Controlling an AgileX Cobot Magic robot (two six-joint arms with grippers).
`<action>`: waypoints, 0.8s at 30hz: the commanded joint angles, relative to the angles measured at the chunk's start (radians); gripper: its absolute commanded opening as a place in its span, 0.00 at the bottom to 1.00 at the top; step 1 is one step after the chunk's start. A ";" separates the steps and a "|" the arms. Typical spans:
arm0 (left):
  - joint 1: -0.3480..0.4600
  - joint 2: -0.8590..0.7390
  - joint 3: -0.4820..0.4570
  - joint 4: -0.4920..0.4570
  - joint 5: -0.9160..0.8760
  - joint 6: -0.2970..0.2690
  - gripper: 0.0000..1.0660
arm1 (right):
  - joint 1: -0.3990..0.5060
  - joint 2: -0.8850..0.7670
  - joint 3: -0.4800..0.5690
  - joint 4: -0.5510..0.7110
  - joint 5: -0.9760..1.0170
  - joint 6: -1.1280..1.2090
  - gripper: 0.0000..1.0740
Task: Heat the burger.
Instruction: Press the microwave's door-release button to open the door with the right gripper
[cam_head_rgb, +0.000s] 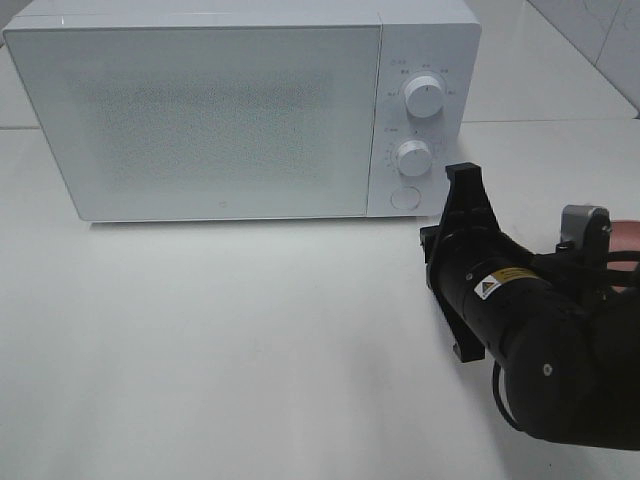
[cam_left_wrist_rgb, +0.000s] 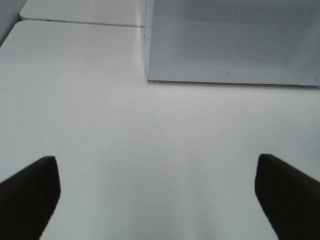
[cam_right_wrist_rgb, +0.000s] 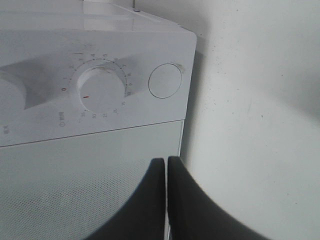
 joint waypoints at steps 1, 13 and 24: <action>0.001 -0.008 0.001 -0.004 0.002 -0.006 0.92 | -0.004 0.042 -0.039 -0.010 0.006 0.037 0.00; 0.001 -0.008 0.001 -0.004 0.002 -0.006 0.92 | -0.091 0.110 -0.147 -0.060 0.058 0.022 0.00; 0.001 -0.008 0.001 -0.004 0.002 -0.006 0.92 | -0.167 0.163 -0.214 -0.101 0.116 0.021 0.00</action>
